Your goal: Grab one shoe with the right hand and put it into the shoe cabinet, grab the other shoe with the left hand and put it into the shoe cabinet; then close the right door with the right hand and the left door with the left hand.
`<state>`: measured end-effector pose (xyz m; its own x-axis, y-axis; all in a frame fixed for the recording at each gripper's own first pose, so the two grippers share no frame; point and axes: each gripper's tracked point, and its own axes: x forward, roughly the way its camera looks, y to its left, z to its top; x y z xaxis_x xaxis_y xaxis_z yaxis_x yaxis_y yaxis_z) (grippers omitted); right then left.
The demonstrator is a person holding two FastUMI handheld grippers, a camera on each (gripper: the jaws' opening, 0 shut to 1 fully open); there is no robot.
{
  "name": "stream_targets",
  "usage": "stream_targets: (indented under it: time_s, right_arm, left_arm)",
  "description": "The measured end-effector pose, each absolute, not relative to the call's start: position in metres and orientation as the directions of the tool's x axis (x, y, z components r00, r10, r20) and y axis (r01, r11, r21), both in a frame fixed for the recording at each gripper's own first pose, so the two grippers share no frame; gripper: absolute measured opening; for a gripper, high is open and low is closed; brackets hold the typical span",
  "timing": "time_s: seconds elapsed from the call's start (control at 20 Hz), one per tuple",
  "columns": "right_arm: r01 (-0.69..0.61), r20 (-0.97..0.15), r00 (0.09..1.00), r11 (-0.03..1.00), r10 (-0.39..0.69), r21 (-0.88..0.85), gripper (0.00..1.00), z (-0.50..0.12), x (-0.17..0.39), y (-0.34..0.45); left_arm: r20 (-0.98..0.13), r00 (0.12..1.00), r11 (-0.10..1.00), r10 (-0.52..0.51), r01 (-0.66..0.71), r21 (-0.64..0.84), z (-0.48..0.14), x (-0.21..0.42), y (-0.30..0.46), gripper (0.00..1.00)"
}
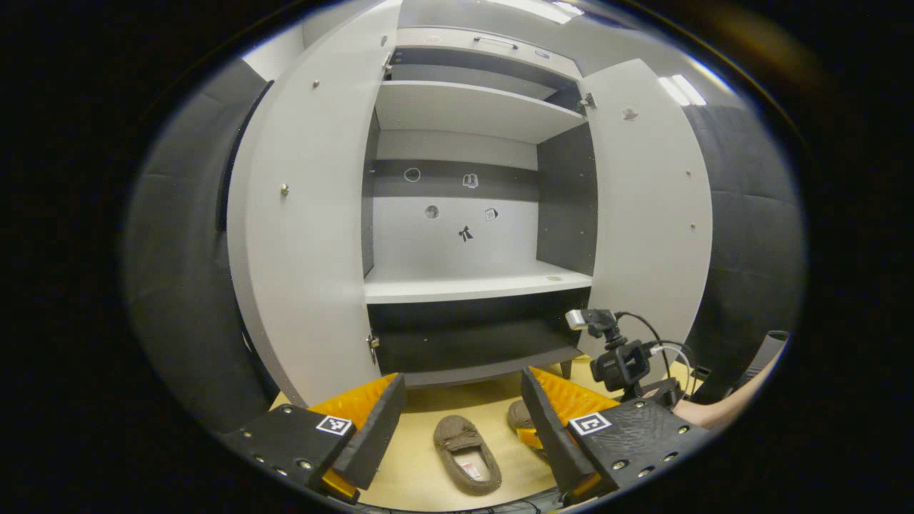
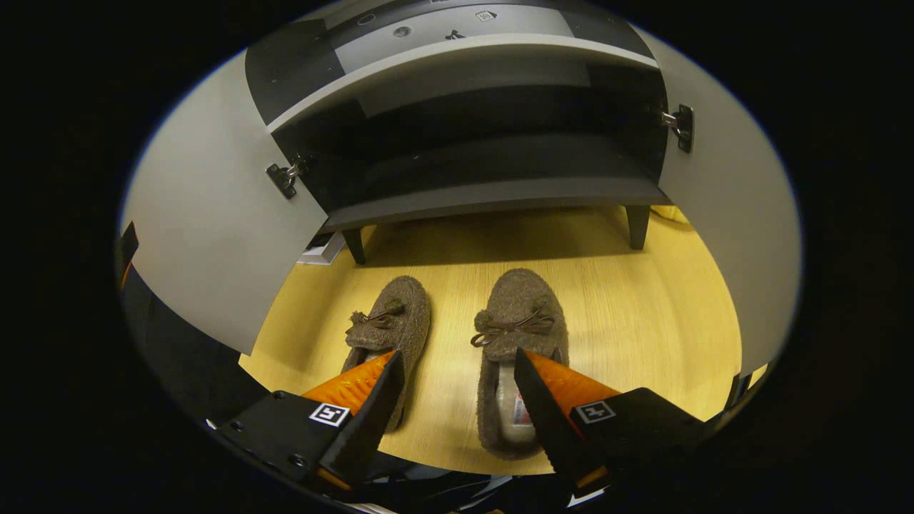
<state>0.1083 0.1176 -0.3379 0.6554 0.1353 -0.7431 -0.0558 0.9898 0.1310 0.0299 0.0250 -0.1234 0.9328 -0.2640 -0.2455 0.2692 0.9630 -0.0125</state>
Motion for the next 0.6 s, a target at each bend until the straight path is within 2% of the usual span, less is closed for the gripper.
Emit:
stream_targets:
  time_s: [0.05,0.15,0.2,0.25,0.3,0.35,0.4,0.45,0.5,0.55,0.6]
  right_arm:
    - [-0.056,-0.752,0.646,0.990,0.133,0.127,0.99,-0.346,0.109,0.116]
    - [-0.050,-0.774,0.623,0.993,0.115,0.107,0.99,-0.368,0.114,0.113]
    - [-0.045,-0.785,0.610,0.994,0.105,0.098,0.93,-0.379,0.116,0.111]
    - [-0.041,-0.792,0.603,0.995,0.095,0.088,0.98,-0.388,0.119,0.110]
    - [-0.050,-0.782,0.616,0.996,0.093,0.079,0.99,-0.394,0.127,0.111]
    - [-0.056,-0.776,0.626,0.997,0.078,0.055,0.93,-0.399,0.136,0.110]
    - [-0.057,-0.768,0.638,0.998,0.061,0.033,0.96,-0.404,0.143,0.111]
    - [-0.047,-0.759,0.650,0.999,0.037,0.008,0.93,-0.407,0.151,0.109]
    - [-0.030,-0.754,0.657,0.999,0.007,-0.017,0.96,-0.409,0.159,0.107]
    - [-0.022,-0.751,0.660,0.999,-0.015,-0.040,0.92,-0.411,0.162,0.107]
    - [-0.013,-0.749,0.661,0.997,-0.046,-0.073,0.89,-0.412,0.166,0.102]
  left_arm:
    - [-0.248,0.932,0.963,-0.264,0.269,-0.017,-0.124,0.029,0.023,0.94]
    - [-0.256,0.929,0.963,-0.266,0.268,-0.025,-0.128,0.025,0.022,0.93]
    - [-0.262,0.927,0.963,-0.267,0.269,-0.028,-0.130,0.024,0.021,0.93]
    - [-0.268,0.926,0.963,-0.267,0.269,-0.028,-0.131,0.024,0.022,0.94]
    - [-0.273,0.925,0.963,-0.266,0.269,-0.027,-0.133,0.023,0.022,0.94]
    - [-0.276,0.924,0.963,-0.264,0.268,-0.023,-0.134,0.023,0.023,0.99]
    - [-0.277,0.925,0.964,-0.261,0.267,-0.018,-0.134,0.023,0.024,0.94]
    - [-0.276,0.926,0.964,-0.257,0.264,-0.012,-0.134,0.023,0.025,0.93]
    - [-0.275,0.928,0.966,-0.252,0.260,-0.008,-0.134,0.024,0.025,0.93]
    - [-0.274,0.929,0.967,-0.248,0.256,-0.008,-0.134,0.025,0.026,0.98]
    - [-0.273,0.930,0.967,-0.247,0.253,-0.012,-0.133,0.026,0.025,0.93]
